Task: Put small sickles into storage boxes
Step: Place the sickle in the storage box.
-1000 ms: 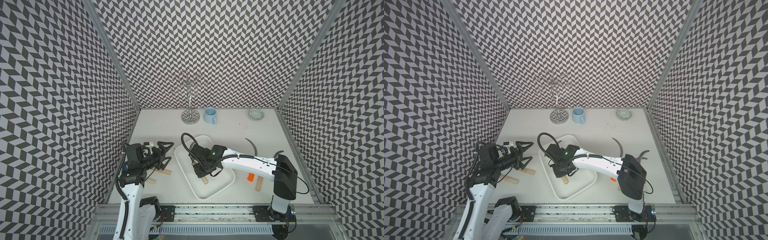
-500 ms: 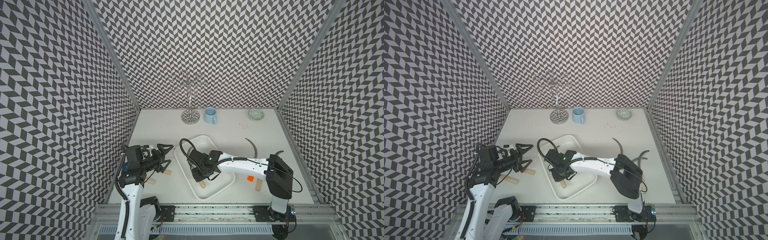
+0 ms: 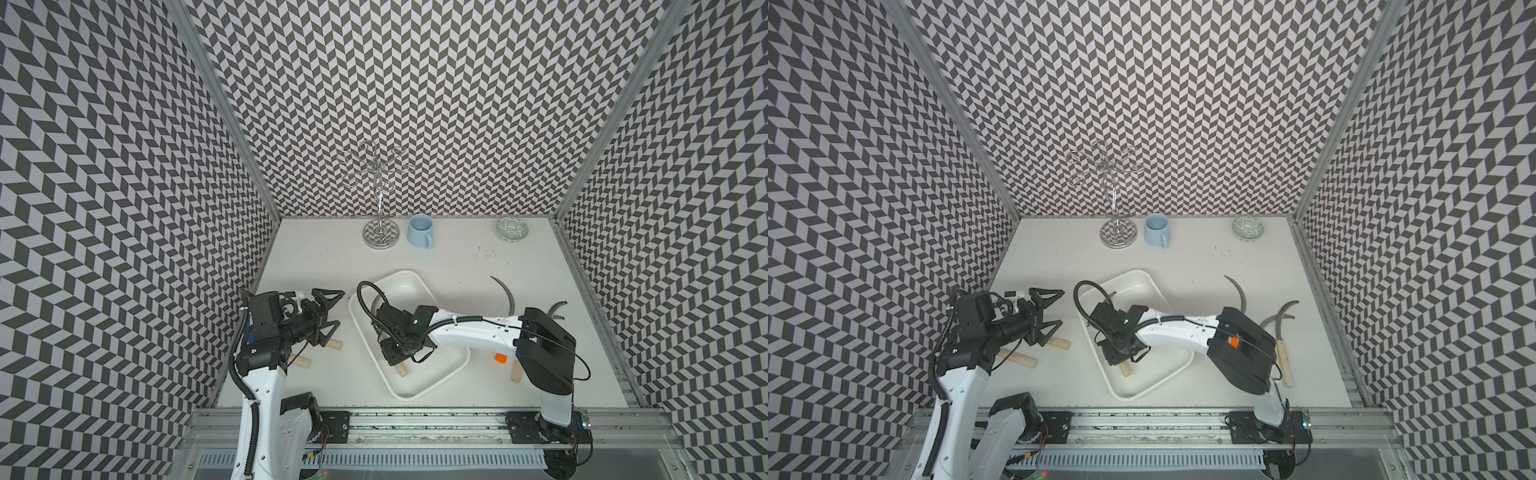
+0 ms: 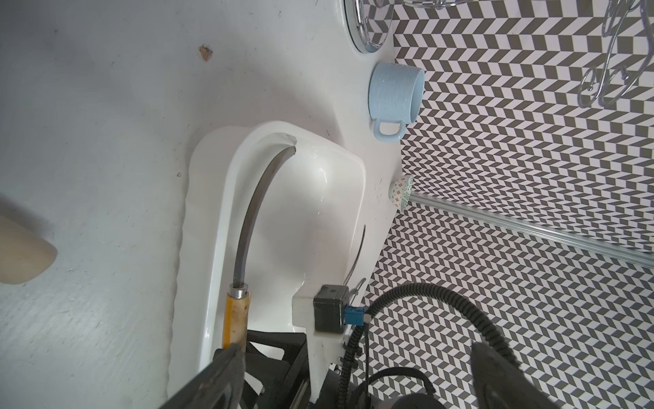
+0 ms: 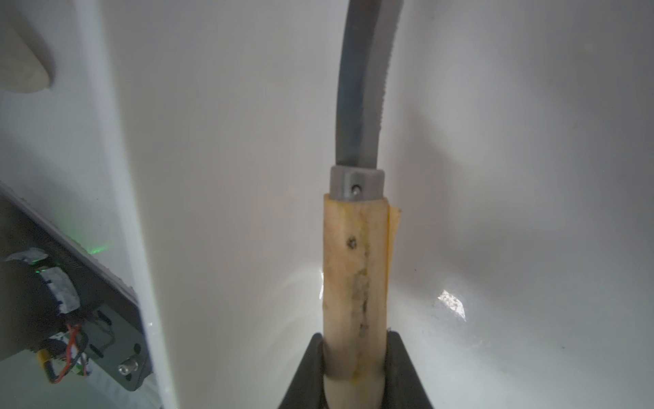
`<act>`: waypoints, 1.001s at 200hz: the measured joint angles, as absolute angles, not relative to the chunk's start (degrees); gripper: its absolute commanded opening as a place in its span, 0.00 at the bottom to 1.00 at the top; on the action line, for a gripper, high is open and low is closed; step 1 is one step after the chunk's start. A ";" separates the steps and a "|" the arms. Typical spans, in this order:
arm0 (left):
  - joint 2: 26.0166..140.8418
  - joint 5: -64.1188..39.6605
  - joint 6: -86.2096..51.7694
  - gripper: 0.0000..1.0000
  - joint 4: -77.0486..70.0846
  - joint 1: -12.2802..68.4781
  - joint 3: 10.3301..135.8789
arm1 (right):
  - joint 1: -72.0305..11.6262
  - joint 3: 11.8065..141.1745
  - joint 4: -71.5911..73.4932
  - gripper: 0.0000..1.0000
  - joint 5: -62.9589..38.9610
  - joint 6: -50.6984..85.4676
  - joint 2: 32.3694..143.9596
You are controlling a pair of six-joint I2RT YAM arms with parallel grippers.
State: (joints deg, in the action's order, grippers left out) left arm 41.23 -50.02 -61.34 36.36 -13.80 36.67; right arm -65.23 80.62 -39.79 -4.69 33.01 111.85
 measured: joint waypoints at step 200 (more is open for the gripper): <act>43.24 -50.50 -62.08 0.99 35.18 -13.91 36.71 | -65.23 80.62 -37.21 0.24 -7.77 33.01 115.57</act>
